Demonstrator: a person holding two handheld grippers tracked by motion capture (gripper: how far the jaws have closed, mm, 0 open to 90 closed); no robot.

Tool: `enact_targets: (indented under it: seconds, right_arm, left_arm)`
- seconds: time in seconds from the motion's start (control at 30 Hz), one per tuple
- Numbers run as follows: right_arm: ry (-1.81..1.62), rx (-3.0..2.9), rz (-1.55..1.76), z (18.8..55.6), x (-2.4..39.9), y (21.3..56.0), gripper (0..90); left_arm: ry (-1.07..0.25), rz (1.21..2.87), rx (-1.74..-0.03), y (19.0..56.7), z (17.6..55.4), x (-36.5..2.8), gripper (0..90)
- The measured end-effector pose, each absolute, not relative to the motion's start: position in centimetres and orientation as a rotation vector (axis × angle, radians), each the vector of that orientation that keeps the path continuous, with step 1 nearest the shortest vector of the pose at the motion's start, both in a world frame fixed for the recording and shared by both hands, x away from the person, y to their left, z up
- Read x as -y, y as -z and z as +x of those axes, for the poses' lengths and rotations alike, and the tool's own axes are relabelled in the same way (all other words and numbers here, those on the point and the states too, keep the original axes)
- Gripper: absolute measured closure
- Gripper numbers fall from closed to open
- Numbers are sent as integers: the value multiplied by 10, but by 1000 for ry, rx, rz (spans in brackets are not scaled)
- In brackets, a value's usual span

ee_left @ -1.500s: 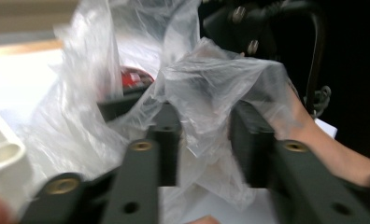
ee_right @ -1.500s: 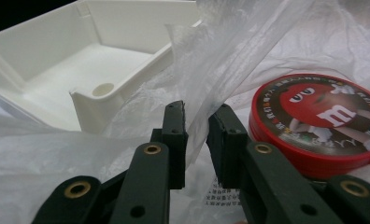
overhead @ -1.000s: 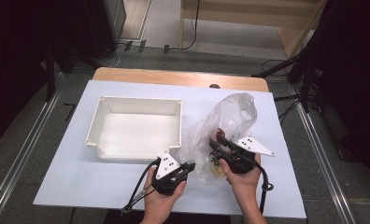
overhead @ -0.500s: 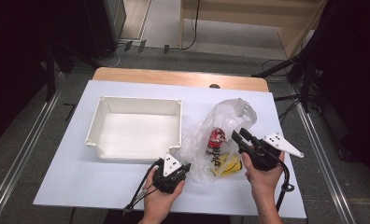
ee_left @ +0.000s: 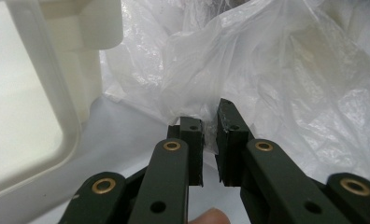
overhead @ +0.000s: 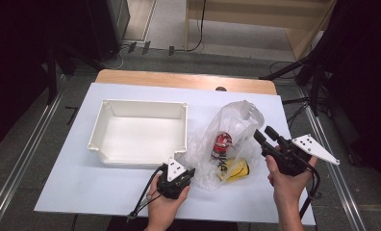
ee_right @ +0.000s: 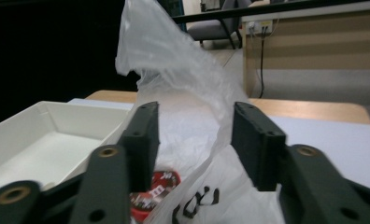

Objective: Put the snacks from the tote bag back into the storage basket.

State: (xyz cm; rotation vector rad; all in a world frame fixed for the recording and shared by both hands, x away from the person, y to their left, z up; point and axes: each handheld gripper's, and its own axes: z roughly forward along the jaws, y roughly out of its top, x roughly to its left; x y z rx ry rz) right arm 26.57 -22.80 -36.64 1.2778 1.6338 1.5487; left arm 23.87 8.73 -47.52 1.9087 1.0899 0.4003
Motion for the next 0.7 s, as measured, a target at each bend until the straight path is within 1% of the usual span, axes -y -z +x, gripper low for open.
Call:
enact_targets:
  seconds: [0.03,0.07,0.13,0.27,0.3,0.33,0.4,0.53,0.67,0.7]
  right_arm:
    - [-1549,-1634,1278,266,228,366,478]
    - [-1529,-1639,1275,270,227,361,411]
    - [-1529,-1672,1255,274,226,357,393]
    - [-1475,-1721,1221,284,215,347,310]
    - [-1475,-1721,1221,284,215,347,310]
    - [-1461,-1715,1205,288,210,340,286]
    - [-1470,-1711,1201,293,206,333,266]
    - [-1482,-1724,1153,302,195,321,268]
    - [-1502,-1761,1101,308,184,317,342]
    - [-1492,-1763,1094,310,181,317,391]
  left_arm:
    - [-400,1909,-1090,475,239,-87,840]
    - [-399,1907,-1092,475,239,-87,840]
    - [-392,1908,-1093,476,239,-87,840]
    - [-380,1907,-1094,475,240,-88,839]
    - [-380,1907,-1094,475,240,-88,839]
    - [-375,1907,-1094,475,240,-88,839]
    - [-374,1904,-1097,476,240,-89,838]
    - [-365,1901,-1102,476,240,-89,838]
    - [-344,1888,-1109,476,241,-91,844]
    - [-341,1891,-1106,476,242,-92,845]
